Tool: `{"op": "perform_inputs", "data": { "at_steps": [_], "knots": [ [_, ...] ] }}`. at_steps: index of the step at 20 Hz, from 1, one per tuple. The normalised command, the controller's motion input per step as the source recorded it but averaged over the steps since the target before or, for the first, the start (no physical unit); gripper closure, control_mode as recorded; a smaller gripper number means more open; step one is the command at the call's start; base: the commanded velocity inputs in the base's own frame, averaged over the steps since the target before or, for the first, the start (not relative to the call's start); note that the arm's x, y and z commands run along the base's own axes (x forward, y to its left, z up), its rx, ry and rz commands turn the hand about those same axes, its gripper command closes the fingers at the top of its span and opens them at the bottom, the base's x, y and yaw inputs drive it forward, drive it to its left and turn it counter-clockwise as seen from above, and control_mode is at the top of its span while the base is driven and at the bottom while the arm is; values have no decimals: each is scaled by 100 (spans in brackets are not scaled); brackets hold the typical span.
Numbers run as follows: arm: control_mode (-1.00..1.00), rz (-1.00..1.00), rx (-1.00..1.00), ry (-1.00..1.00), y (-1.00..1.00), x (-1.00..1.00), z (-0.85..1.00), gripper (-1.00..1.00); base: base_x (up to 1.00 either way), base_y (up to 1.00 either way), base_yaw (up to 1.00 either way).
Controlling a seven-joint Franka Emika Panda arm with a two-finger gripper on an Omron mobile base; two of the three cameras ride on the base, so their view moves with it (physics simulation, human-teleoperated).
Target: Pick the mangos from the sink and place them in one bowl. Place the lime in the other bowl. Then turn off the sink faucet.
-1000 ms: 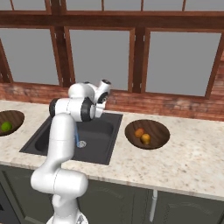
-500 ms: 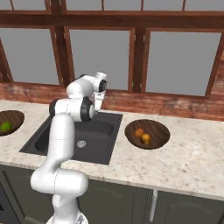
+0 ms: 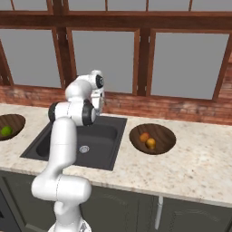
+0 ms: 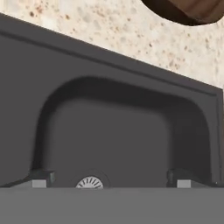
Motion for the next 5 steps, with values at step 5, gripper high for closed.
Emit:
{"op": "perform_inputs", "data": {
  "at_steps": [5],
  "knots": [
    [-100,3,-2,-88,7,-100,-4,-100,0,0,0]
  ]
}}
